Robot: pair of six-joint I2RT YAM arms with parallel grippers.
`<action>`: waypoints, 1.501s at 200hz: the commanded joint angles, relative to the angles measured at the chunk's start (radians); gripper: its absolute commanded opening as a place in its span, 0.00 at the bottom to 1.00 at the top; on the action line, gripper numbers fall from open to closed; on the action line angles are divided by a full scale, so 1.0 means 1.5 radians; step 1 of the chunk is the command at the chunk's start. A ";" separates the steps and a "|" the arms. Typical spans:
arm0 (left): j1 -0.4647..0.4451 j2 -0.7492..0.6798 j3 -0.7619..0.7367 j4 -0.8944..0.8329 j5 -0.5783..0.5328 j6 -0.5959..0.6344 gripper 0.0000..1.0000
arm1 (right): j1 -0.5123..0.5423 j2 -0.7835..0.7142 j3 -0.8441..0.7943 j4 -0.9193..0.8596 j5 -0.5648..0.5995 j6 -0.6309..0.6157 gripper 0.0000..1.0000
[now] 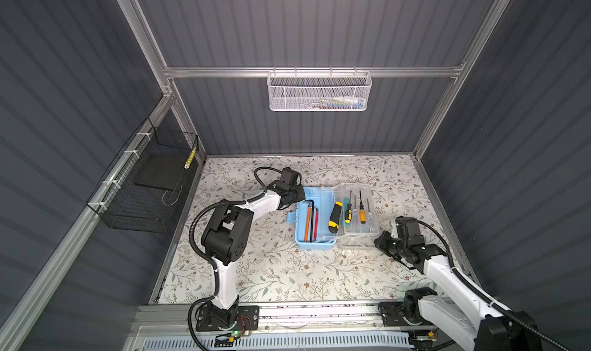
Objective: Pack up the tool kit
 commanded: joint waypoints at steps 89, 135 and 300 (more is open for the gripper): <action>-0.027 -0.014 -0.008 0.022 0.047 -0.054 0.00 | 0.278 -0.014 0.278 -0.178 0.413 -0.038 0.00; -0.029 -0.017 -0.017 0.039 0.062 -0.062 0.00 | 0.427 0.106 0.378 -0.205 0.534 -0.046 0.00; -0.028 -0.013 -0.023 0.081 0.071 -0.091 0.00 | 0.652 0.368 0.601 -0.198 0.538 -0.074 0.05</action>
